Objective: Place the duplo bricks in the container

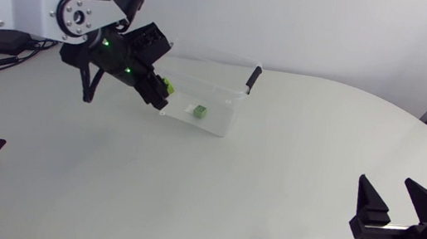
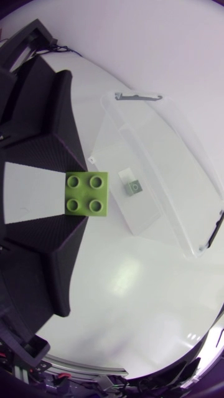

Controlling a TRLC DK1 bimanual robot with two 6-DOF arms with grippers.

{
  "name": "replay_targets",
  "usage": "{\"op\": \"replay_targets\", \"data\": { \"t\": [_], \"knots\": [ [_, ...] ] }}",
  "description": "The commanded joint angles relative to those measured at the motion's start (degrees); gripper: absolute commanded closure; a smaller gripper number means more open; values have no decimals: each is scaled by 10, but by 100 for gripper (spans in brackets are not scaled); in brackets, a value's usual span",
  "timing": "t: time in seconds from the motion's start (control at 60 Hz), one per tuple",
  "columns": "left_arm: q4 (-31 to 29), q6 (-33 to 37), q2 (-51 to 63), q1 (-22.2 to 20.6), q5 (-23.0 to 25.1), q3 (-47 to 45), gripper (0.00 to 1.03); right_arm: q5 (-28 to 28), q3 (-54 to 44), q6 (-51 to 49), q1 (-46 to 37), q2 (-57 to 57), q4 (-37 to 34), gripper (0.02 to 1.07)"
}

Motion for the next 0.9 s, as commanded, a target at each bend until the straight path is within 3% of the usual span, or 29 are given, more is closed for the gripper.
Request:
{"op": "replay_targets", "data": {
  "t": [0.0,0.3,0.483,0.533,0.567,0.583,0.6,0.883],
  "knots": [
    [-3,-19,33,5,0,46,71,-5,-12,-9,2,-6,7,6],
    [-18,-48,94,-3,-1,182,71,-5,-12,-9,2,-6,7,6],
    [-25,-59,142,-47,0,243,69,-5,-12,-9,2,-6,7,6],
    [-27,-75,158,-52,-2,265,61,-5,-12,-9,2,-6,7,6],
    [-36,-77,169,-55,-2,282,35,-5,-12,-9,2,-6,7,6],
    [-41,-78,174,-55,-2,290,14,-5,-12,-9,2,-6,7,6],
    [-42,-79,178,-55,-1,294,2,-5,-12,-9,2,-6,7,6],
    [-43,-67,140,-8,-2,246,3,-5,-12,-9,2,-6,7,6]
  ]
}}
